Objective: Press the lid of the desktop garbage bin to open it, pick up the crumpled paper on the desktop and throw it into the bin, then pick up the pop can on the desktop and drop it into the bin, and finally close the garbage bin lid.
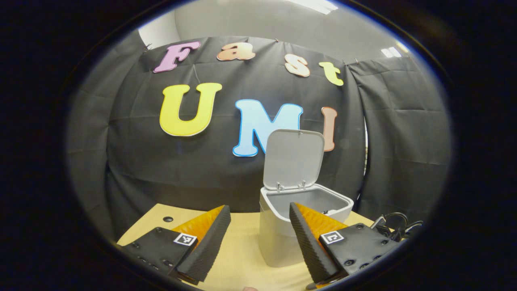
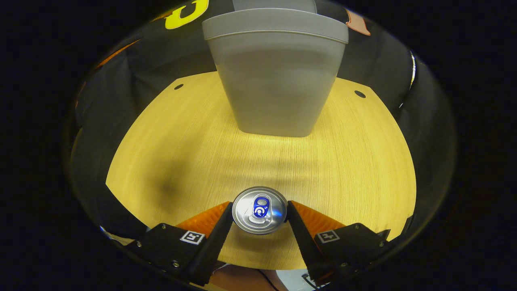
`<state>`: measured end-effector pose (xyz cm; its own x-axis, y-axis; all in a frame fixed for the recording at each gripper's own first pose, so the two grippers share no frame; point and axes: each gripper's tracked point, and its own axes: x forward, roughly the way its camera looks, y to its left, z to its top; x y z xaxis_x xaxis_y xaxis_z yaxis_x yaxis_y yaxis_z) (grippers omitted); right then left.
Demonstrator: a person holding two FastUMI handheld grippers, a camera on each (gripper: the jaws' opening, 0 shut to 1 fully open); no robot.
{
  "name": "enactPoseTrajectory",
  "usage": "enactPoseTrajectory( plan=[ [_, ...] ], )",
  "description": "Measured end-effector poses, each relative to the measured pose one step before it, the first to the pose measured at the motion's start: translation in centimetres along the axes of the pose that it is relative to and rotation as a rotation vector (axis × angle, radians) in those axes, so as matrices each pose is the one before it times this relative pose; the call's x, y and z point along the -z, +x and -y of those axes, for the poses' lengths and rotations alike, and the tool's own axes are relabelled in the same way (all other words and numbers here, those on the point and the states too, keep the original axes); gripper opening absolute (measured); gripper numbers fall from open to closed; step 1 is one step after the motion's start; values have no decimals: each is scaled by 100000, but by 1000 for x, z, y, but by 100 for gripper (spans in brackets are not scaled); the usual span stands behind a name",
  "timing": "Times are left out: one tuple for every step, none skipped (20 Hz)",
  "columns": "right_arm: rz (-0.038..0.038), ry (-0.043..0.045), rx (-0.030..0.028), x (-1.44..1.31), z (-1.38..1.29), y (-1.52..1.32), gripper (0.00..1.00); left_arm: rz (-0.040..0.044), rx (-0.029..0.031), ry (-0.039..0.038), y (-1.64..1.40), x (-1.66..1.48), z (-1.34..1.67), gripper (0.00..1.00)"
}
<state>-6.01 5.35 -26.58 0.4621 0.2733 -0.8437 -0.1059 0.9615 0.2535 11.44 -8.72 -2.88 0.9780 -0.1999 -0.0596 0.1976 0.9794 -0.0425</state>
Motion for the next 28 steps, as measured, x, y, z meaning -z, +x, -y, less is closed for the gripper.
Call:
enactPoseTrajectory(
  plan=[
    [114, 220, 173, -125, 49, 112, 85, 68, 20, -67, 95, -58, 45, 96],
    [178, 272, -28, 80, 30, -156, 84, 28, 129, 13, -1, 53, 160, 96],
    [894, 509, -272, -251, -84, -73, 84, 147, -17, -34, 29, -54, 48, 96],
    [1130, 465, -210, -123, -59, 27, 84, 152, 113, -93, -73, -126, -33, 96],
    [1409, 383, 116, -287, 74, -128, 84, 6, -13, -103, 38, -20, 51, 96],
    [1771, 636, -19, -166, -20, -39, 84, 21, -57, -41, -50, 48, 53, 96],
    [1819, 721, -23, -310, 50, -46, 84, 194, -65, -71, 1, -65, -17, 96],
    [1892, 586, 287, -299, -3, 53, 84, 65, -53, -60, -86, -108, -1, 95],
    [2002, 465, 590, -420, 118, -8, 84, 50, -88, 25, -36, -42, -30, 96],
    [2396, 355, 640, -585, 213, 84, 84, 81, -141, 73, -92, 26, -11, 96],
    [2559, 43, 334, -568, 60, 87, 83, 105, -241, 24, -38, -84, -124, 96],
    [2937, 3, -213, -431, 33, -148, 84, -12, -23, -27, 2, -15, -77, 96],
    [3173, 106, -367, -604, 4, -121, 84, -97, 62, -96, -25, -6, 39, 96],
    [2647, 85, -446, -432, -39, 2, 84, -81, 233, -133, -37, 42, 33, 96],
    [2366, 100, -740, -587, -122, 5, 81, -26, -67, -143, 8, 48, -61, 96],
    [2423, 79, -654, -545, -137, 94, 84, 7, -101, -149, 18, -109, -66, 96],
    [2248, -87, -418, -502, -65, 21, 84, -73, -107, -156, -101, 98, -112, 96],
    [1872, -453, -544, -408, -21, -165, 83, 62, -289, -202, -97, -8, -72, 96],
    [2189, -455, -200, -551, -22, -31, 83, -70, -16, -146, 20, 12, -132, 95],
    [2318, -552, -353, -466, -20, -107, 84, -21, -319, -16, -38, 1, -62, 96],
    [2553, -535, -120, -428, 3, -110, 83, 9, -418, 97, -40, 10, -178, 96],
    [2848, -509, 189, -525, 42, -239, 84, 76, -222, 67, 104, -57, -200, 96],
    [2936, -371, 577, -785, 104, -324, 83, 71, -173, -153, -59, -27, -71, 96],
    [3612, -217, 922, -935, 225, -450, 84, 147, 2, -288, 8, 54, -76, 96],
    [3478, -289, 649, -1012, 164, -71, 84, 92, 9, -304, 65, -89, -11, 96],
    [3084, -62, 1038, -828, 293, 113, 84, 63, -94, -169, -58, 52, -5, 96],
    [2961, 112, 259, -931, 61, -80, 83, -71, 129, -146, 45, 151, -25, 96],
    [2936, 253, 467, -820, 97, -295, 84, 52, 2, -144, 95, -49, -91, 95]
  ],
)
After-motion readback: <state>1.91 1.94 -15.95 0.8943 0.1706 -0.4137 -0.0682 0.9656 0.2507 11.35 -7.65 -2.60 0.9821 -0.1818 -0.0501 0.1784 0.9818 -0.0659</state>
